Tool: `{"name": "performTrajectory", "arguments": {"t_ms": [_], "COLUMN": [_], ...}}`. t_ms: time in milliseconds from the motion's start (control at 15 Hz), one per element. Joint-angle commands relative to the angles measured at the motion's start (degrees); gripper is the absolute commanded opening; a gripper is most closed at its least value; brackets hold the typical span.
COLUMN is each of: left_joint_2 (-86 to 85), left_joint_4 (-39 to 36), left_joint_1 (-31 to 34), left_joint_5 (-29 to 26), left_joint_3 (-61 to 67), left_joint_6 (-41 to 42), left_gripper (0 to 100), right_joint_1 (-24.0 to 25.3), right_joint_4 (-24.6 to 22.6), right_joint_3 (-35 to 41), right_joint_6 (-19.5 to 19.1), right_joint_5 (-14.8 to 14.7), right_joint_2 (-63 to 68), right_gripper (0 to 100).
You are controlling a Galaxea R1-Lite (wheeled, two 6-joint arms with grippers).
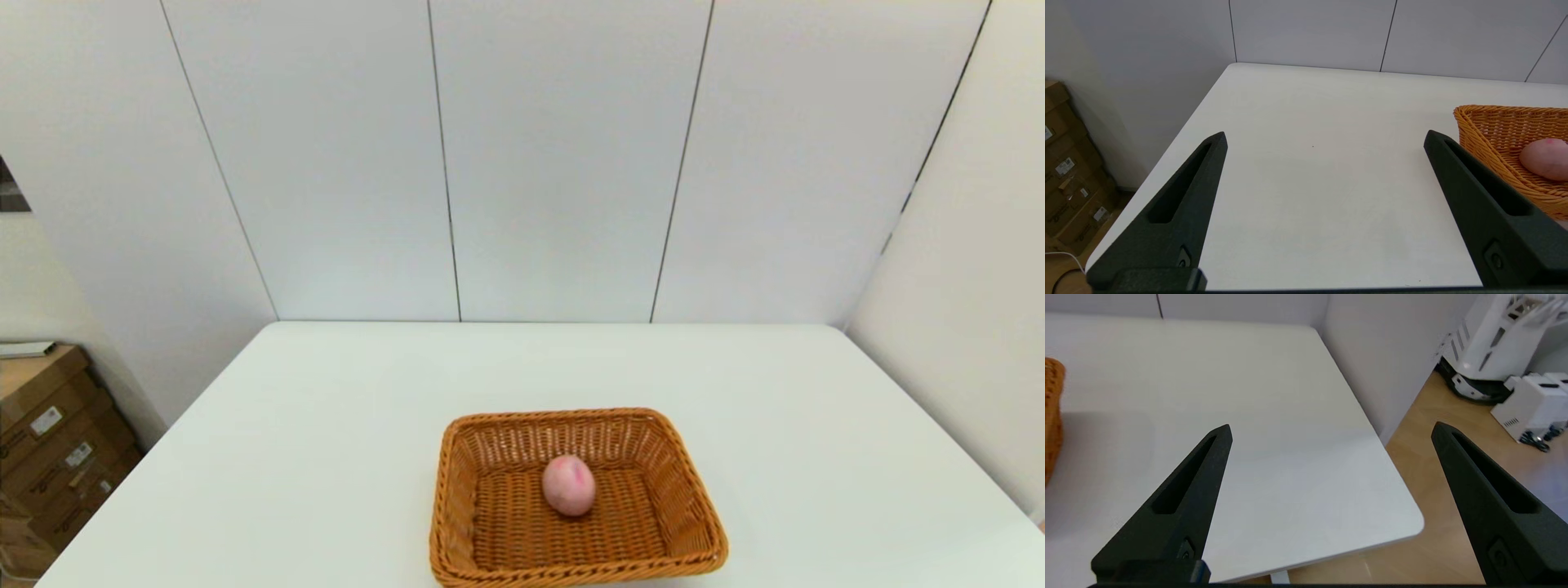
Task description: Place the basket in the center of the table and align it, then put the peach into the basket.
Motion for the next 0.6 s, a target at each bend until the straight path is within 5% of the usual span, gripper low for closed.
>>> {"name": "performTrajectory", "arguments": {"t_ms": [67,200,267,600], "left_joint_2": [-0.01,-0.01,-0.01,-0.01], "left_joint_4": [0.00,0.00,0.00,0.00], "left_joint_1": [0.01,0.01,0.01,0.01], "left_joint_5": [0.02,0.02,0.02,0.02], "left_joint_3": [0.00,0.00,0.00,0.00], "left_joint_6": [-0.02,-0.02,-0.02,-0.02], "left_gripper": [100,100,100,100], "right_joint_1": [-0.42,-0.33,-0.42,-0.33], "right_joint_4": [-10.71,-12.30,-12.21,-11.68], "right_joint_3": [8.12,10.31,11.63,11.98], "right_joint_6": [2.02,3.34,3.43,7.38], "right_joint_5": [6.41,17.57,19.68,19.60], "right_joint_2": [-8.44,-8.52,-8.52,-8.44], "right_gripper": [100,100,100,100]}}
